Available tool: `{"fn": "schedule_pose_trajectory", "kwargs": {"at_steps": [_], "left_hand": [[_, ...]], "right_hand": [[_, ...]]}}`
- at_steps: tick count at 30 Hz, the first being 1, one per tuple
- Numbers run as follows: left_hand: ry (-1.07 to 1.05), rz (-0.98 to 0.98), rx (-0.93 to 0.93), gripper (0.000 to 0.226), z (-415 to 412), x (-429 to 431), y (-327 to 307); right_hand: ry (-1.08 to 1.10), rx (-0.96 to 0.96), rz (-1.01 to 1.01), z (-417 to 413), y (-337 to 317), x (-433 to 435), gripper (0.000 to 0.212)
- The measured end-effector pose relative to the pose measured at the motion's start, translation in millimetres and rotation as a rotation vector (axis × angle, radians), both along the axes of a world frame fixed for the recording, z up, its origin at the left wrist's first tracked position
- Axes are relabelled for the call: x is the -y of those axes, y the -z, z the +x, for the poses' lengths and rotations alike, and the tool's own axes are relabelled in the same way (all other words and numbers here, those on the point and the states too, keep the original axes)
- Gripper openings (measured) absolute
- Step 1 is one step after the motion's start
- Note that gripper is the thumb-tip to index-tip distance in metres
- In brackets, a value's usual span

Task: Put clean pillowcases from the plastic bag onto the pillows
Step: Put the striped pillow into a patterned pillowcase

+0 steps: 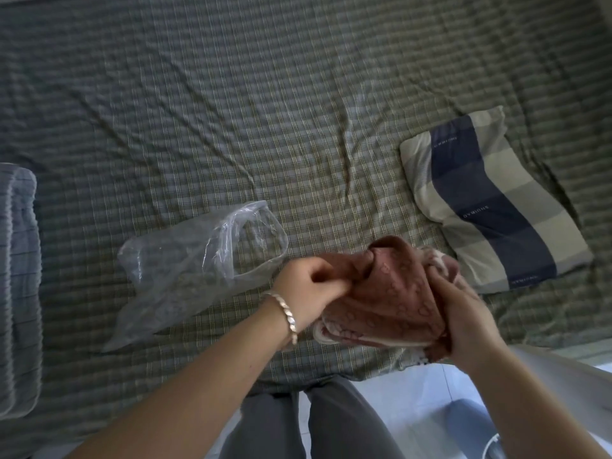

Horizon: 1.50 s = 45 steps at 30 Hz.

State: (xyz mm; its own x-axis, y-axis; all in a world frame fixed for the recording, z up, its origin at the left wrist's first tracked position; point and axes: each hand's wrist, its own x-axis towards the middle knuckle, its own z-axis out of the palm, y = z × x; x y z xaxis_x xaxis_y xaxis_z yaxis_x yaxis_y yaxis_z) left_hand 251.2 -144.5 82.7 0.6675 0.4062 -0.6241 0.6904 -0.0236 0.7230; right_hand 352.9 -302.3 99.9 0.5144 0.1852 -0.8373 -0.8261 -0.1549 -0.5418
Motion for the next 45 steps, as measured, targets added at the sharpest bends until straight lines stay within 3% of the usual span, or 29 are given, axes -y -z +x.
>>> {"fn": "schedule_pose_trajectory", "kwargs": {"at_steps": [2,4,7,9,11,14,16,17,20,21,23,25,28,30,32,34,36,38,42,45], "left_hand": [[-0.109,0.230,0.070,0.027,-3.9,-15.4,-2.4],[-0.258,0.468,0.293,0.030,-9.9,-28.2,-12.9],[-0.613,0.515,0.498,0.024,-9.0,-35.9,-21.7],[-0.807,0.467,0.391,0.031,-2.5,-40.0,-12.2],[-0.793,0.477,0.186,0.031,-1.7,-45.7,3.7],[-0.813,0.345,0.026,0.011,-6.4,-51.6,15.7],[-0.646,0.310,0.109,0.029,-9.7,-40.8,9.9],[-0.483,0.248,0.198,0.024,-8.8,-30.4,3.8],[-0.087,-0.180,0.215,0.024,-6.3,6.7,-17.8],[-0.070,-0.219,0.147,0.022,-7.0,12.3,-14.6],[-0.053,-0.033,0.003,0.020,-4.4,11.2,3.1],[-0.034,0.149,-0.055,0.028,-2.5,5.0,19.3],[0.133,0.247,0.056,0.018,-5.1,4.3,24.4],[0.326,0.222,0.186,0.007,-4.3,10.0,20.6],[0.507,0.144,0.254,0.017,2.6,16.6,18.5],[0.616,0.088,0.276,0.019,11.3,23.1,17.6],[0.622,0.093,0.324,0.026,16.8,21.5,15.8],[0.522,0.264,0.306,0.041,25.3,7.5,19.4],[0.167,1.035,0.337,0.062,40.4,-47.0,43.0],[0.022,1.074,0.178,0.039,35.6,-66.7,55.9]], "right_hand": [[0.144,0.086,-0.081,10.6,1.9,7.0,0.018],[0.247,0.155,-0.129,21.1,-4.7,15.2,0.019],[0.363,0.331,-0.119,31.5,-15.0,20.2,0.024],[0.423,0.507,-0.162,35.1,-19.2,19.8,0.027],[0.389,0.703,-0.182,33.2,-28.5,11.0,0.029],[0.202,0.829,-0.184,20.5,-33.4,-7.5,0.030],[-0.005,0.709,-0.094,0.4,-24.8,-21.3,0.023],[-0.115,0.637,-0.040,-13.0,-20.0,-29.9,0.022],[-0.532,0.578,0.061,-56.7,1.6,-45.7,0.030],[-0.668,0.597,0.055,-68.7,10.6,-46.0,0.037],[-0.871,0.629,0.027,-81.6,25.0,-43.4,0.054],[-0.856,0.633,0.025,-81.4,32.9,-36.9,0.054],[-0.646,0.669,-0.226,-65.2,46.2,-27.9,0.042],[-0.676,0.692,-0.389,-49.8,65.5,-22.2,0.055],[-0.761,0.653,-0.351,-35.1,86.7,-23.0,0.058],[-0.746,0.604,-0.294,-25.1,111.9,-20.7,0.047],[-0.808,0.648,-0.497,-12.4,133.6,-17.9,0.029],[-0.806,0.700,-0.780,17.1,148.6,-5.9,0.019],[-0.744,0.710,-0.989,99.1,151.7,43.8,0.021],[-0.721,0.763,-0.961,158.7,137.8,64.1,0.017]]}}
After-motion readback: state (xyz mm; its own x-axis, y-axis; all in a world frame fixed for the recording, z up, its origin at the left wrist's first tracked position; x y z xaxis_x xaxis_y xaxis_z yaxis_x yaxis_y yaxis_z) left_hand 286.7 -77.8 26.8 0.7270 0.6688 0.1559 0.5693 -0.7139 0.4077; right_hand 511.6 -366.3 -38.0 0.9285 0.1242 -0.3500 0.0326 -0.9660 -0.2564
